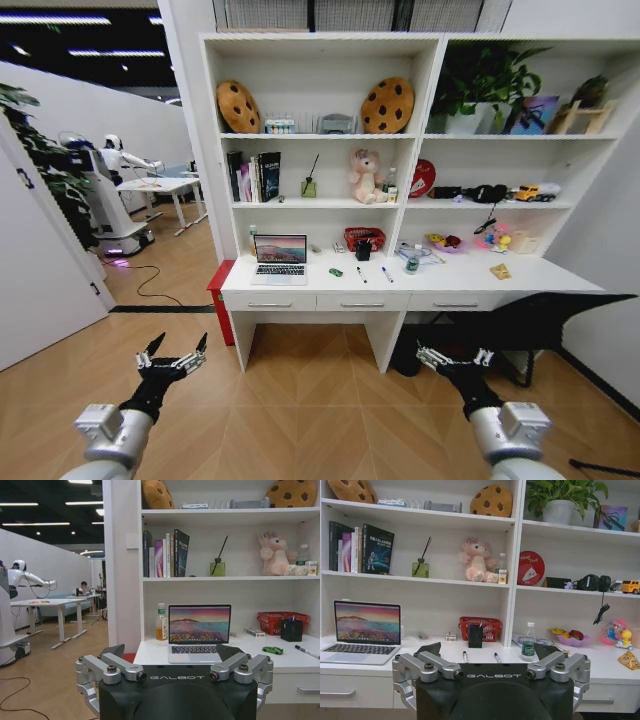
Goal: Organize the objects on the table.
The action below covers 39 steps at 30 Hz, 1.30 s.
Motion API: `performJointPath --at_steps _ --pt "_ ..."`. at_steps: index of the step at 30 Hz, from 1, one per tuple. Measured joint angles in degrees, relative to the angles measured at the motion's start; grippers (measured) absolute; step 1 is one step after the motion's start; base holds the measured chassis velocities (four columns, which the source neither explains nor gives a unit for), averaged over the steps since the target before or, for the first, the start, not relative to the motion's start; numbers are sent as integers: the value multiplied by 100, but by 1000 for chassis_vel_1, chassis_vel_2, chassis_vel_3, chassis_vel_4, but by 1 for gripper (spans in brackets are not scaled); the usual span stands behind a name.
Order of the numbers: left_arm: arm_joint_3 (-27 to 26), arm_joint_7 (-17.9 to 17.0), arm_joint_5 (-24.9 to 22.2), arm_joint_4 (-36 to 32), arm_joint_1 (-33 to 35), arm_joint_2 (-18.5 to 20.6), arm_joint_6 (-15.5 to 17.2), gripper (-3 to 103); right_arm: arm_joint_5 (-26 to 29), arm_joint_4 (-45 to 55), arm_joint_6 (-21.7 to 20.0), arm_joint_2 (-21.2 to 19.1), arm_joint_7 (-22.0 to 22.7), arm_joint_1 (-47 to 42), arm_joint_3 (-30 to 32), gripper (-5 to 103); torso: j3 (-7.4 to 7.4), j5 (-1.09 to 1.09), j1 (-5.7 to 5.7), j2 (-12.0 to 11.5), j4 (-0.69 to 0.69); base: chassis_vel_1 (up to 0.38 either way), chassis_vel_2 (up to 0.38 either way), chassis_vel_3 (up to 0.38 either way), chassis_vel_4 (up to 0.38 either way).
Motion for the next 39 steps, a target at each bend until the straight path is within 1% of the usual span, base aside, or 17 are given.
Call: performJointPath --at_steps 11,17,18,22,25,26,28,29,30,31,32,34,35,36,37,38,39 --pt "-8 87 14 50 41 18 -9 100 14 -48 -20 13 -39 31 -12 100 0 0 -3 1 0 -48 43 47 -40" --pt "-15 124 40 90 80 -15 -62 100 1 -48 -13 13 -40 26 -25 100 0 -1 -1 0 -1 -188 192 179 -204" --pt "-17 128 42 92 88 -22 -72 100 -1 -48 -11 13 -41 23 -27 100 0 2 0 0 -1 -234 230 208 -224" --pt "-20 138 50 103 107 -39 -89 100 -10 -46 -3 21 -49 6 -34 100 0 1 0 0 2 -248 241 266 -240" --pt "-20 147 59 108 120 -53 -102 100 -25 -30 3 36 -53 -20 -42 100 0 -3 1 0 -2 -262 284 282 -289" --pt "-20 148 62 107 129 -57 -107 100 -29 -27 5 38 -55 -27 -44 100 -1 4 -1 1 1 -320 311 322 -329" --pt "-20 150 63 107 133 -60 -111 100 -34 -25 7 42 -57 -35 -45 100 0 3 -1 1 0 -317 339 322 -329" --pt "-21 152 67 108 138 -62 -117 100 -38 -18 12 45 -60 -40 -47 100 0 1 0 0 2 -317 330 352 -317" --pt "-21 154 69 111 138 -64 -120 100 -40 -11 16 48 -61 -49 -46 100 0 -5 1 0 -3 -334 330 352 -350" --pt "-21 154 69 111 138 -64 -120 100 -40 -11 16 48 -61 -49 -46 100 0 -5 1 0 -3 -334 330 352 -350" --pt "-22 154 74 112 140 -71 -124 100 -41 -4 21 51 -62 -57 -46 100 0 1 0 0 0 -379 379 364 -375" --pt "-21 158 76 111 141 -76 -126 100 -44 -4 24 52 -63 -62 -46 100 0 4 0 0 1 -379 378 364 -375" --pt "-19 162 77 112 142 -78 -127 100 -50 0 25 58 -65 -73 -51 100 1 -7 3 -1 -3 -358 346 374 -335" --pt "-19 162 77 112 142 -78 -127 100 -50 0 25 58 -65 -73 -51 100 1 -7 3 -1 -3 -358 346 374 -335" --pt "-20 161 78 113 145 -82 -128 100 -65 6 27 61 -67 -78 -60 100 0 -1 1 -1 0 -385 394 368 -400" --pt "-20 162 78 113 145 -88 -132 100 -81 5 27 62 -68 -81 -63 100 0 7 1 -1 0 -341 394 368 -365" --pt "-20 162 78 113 145 -88 -132 100 -81 5 27 62 -68 -81 -63 100 0 7 1 -1 0 -341 394 368 -365"
